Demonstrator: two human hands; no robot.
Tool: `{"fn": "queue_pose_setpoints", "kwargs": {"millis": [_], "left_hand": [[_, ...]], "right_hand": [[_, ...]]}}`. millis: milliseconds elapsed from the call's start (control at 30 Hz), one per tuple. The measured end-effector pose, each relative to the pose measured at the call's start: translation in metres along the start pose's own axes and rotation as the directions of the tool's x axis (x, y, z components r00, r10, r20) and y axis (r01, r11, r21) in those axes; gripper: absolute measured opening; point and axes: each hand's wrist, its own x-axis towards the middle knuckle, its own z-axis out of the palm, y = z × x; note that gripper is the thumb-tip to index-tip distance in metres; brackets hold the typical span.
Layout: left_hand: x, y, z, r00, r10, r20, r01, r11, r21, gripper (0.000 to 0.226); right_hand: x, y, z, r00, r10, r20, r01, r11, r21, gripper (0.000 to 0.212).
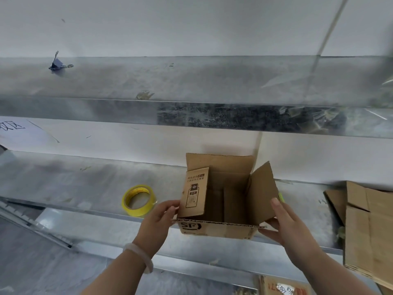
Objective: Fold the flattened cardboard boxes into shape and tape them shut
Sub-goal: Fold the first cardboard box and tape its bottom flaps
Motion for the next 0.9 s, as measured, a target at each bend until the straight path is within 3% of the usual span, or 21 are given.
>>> {"fn": "queue_pose_setpoints", "kwargs": {"millis": [67, 167, 267, 367, 433, 567, 633, 733, 900], "left_hand": [[0.009, 0.013, 0.003, 0.993, -0.115, 0.028, 0.114, 0.993, 0.014, 0.011], [0.024, 0.045, 0.006, 0.977, -0.191, 0.098, 0.167, 0.964, 0.207, 0.06], [0.038, 0.073, 0.015, 0.956, -0.243, 0.164, 0.159, 0.901, 0.403, 0.08], [0.046, 0.081, 0.028, 0.956, -0.249, 0.155, 0.08, 0.73, 0.678, 0.102], [0.044, 0.083, 0.034, 0.959, -0.243, 0.145, 0.053, 0.658, 0.751, 0.094], [0.032, 0.085, 0.018, 0.985, -0.149, 0.088, 0.057, 0.756, 0.652, 0.039], [0.023, 0.081, 0.002, 0.999, -0.046, 0.0, 0.033, 0.713, 0.7, 0.024], [0.009, 0.077, -0.015, 0.99, 0.126, -0.061, -0.016, 0.534, 0.845, 0.027], [-0.008, 0.086, -0.051, 0.951, 0.294, -0.099, -0.071, 0.518, 0.852, 0.028]], "right_hand": [[0.002, -0.004, -0.001, 0.999, -0.01, -0.037, 0.007, 0.996, -0.089, 0.035], [0.004, -0.014, -0.002, 0.992, -0.105, -0.066, 0.09, 0.976, -0.197, 0.021], [0.006, -0.019, -0.003, 0.984, -0.173, -0.049, 0.141, 0.911, -0.387, 0.011], [0.008, -0.019, -0.002, 0.98, -0.193, -0.053, 0.148, 0.876, -0.46, 0.011], [0.007, -0.021, -0.001, 0.976, -0.205, -0.073, 0.143, 0.857, -0.494, 0.02], [0.006, -0.027, -0.005, 0.962, -0.254, -0.104, 0.151, 0.805, -0.573, 0.034], [0.002, -0.032, -0.004, 0.962, -0.252, -0.105, 0.144, 0.796, -0.588, 0.033], [-0.007, -0.039, 0.005, 0.952, -0.297, -0.076, 0.189, 0.761, -0.62, 0.033], [-0.024, -0.058, 0.035, 0.913, -0.406, 0.038, 0.308, 0.624, -0.718, 0.037]]}}
